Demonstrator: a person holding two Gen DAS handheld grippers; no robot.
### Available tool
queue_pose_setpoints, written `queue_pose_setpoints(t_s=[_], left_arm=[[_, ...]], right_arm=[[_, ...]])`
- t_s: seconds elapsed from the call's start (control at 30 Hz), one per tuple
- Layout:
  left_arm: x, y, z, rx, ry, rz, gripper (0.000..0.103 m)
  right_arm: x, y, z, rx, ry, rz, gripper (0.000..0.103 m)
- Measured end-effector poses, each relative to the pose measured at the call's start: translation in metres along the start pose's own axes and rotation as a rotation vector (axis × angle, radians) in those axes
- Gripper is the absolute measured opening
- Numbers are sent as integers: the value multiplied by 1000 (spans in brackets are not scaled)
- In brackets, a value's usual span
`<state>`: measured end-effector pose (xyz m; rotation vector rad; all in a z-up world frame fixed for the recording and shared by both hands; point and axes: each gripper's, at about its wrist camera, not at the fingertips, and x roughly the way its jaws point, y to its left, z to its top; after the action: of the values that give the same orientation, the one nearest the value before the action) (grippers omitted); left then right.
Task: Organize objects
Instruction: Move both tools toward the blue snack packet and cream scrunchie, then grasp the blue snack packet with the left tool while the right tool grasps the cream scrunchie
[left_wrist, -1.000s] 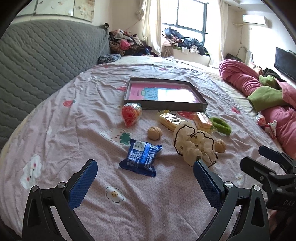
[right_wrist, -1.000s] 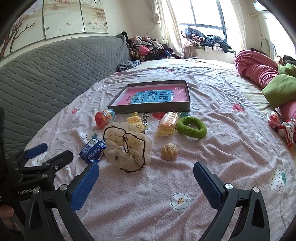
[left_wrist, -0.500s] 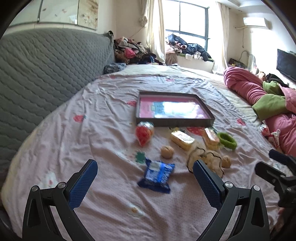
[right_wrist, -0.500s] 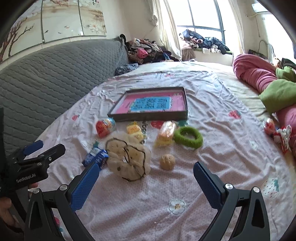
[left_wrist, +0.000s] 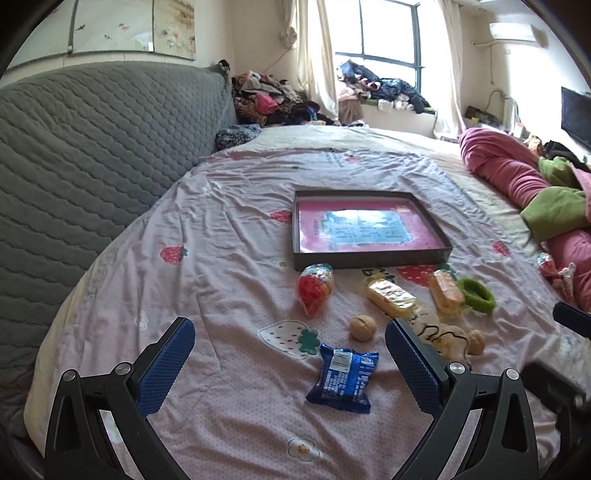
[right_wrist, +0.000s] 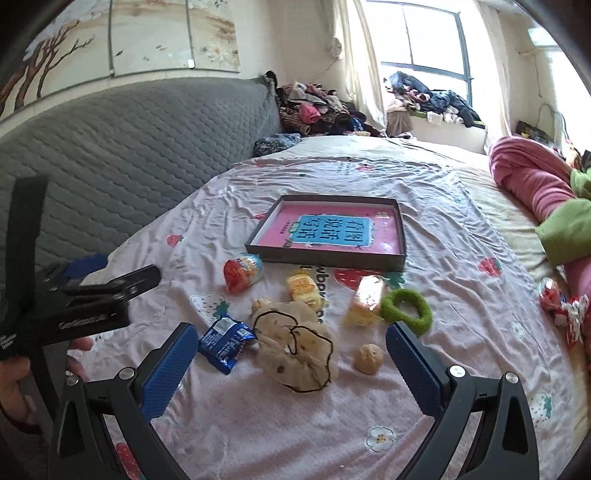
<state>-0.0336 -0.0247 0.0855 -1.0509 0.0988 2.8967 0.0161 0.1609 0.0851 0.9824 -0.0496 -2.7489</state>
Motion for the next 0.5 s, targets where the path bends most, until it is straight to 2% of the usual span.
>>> queue_pose_setpoints(t_s=[0.27, 0.5], left_arm=[[42, -8, -17, 15, 71, -16, 103], [74, -16, -36, 26, 112, -35, 103]], right_arm=[[32, 11, -17, -80, 73, -28, 103], [62, 9, -31, -101, 124, -39, 103]])
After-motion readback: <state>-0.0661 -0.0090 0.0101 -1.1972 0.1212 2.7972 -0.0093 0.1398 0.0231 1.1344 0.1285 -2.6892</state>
